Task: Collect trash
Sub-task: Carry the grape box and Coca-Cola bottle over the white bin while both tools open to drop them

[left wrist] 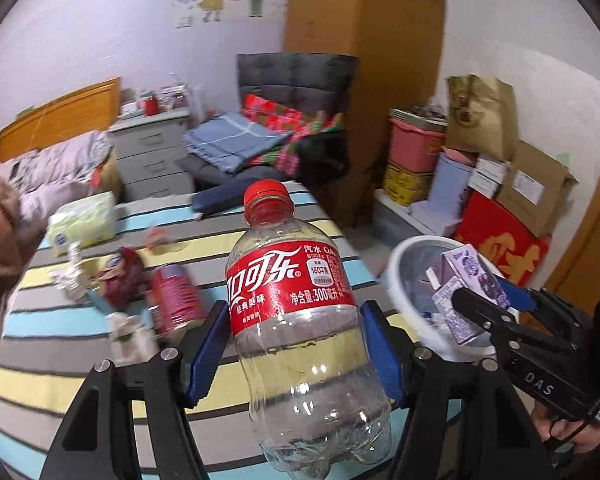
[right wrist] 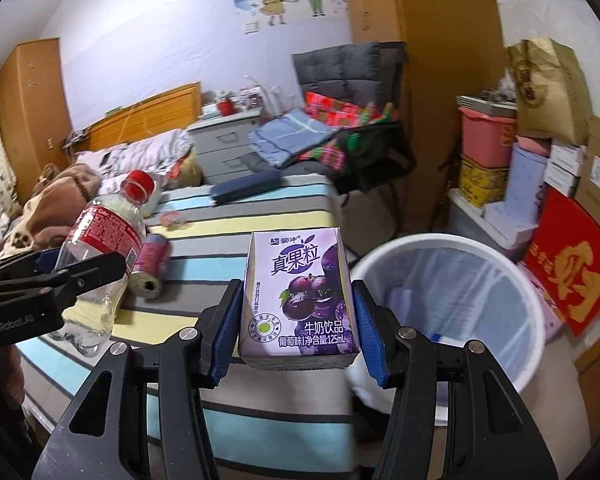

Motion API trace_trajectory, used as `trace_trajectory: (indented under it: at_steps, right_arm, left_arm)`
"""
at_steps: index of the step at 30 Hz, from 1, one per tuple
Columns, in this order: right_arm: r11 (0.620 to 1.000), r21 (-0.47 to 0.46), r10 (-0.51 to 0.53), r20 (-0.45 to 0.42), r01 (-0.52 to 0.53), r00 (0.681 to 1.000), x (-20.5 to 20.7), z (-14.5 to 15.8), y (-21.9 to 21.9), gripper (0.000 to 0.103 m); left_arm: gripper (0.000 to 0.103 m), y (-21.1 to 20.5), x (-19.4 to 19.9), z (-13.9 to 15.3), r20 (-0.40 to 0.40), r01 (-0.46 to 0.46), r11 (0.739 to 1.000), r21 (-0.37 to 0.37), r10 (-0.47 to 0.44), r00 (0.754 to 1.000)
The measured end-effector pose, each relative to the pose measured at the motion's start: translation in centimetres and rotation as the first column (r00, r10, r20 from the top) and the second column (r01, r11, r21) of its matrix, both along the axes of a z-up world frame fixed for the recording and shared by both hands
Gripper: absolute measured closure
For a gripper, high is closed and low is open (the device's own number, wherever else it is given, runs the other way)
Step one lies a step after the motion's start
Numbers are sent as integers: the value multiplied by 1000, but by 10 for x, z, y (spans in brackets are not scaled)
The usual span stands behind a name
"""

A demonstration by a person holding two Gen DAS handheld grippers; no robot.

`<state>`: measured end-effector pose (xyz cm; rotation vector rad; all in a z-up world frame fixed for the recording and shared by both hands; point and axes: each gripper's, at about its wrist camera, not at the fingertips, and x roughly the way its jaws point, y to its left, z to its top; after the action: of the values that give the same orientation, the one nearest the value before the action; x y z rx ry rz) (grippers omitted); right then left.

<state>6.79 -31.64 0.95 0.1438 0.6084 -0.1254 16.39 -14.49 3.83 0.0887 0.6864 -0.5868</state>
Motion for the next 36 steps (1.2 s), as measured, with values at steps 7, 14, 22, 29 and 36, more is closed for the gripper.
trace_trajectory:
  at_steps: [7,14,22,29,36]
  right_arm:
    - [996,3,-91,-10,91,996,-14,1,-41,49]
    - [986,24,-164,-37,165,986,-21,-5,-78,49]
    - [975,24,-217,-98,220,971,-18,-22,-110,49]
    - [972,38,-224,-149,231,963,-10,-37,-134,48]
    - [972,22,-226,-181,234,957,-5,-45,-146,48]
  left_arm:
    - [37,-58,-9,3,7,120,993,3,-120,993]
    - [37,-116,-16,-7,-10,224,975,17,-224,975]
    - [37,-173,-8,-37,-83,298,953,44,-294,952]
    - [37,-209,4,-56,-122,326,944,56,-318,940]
    - [36,-224,17,-70,-161,338,939,59,-326,932]
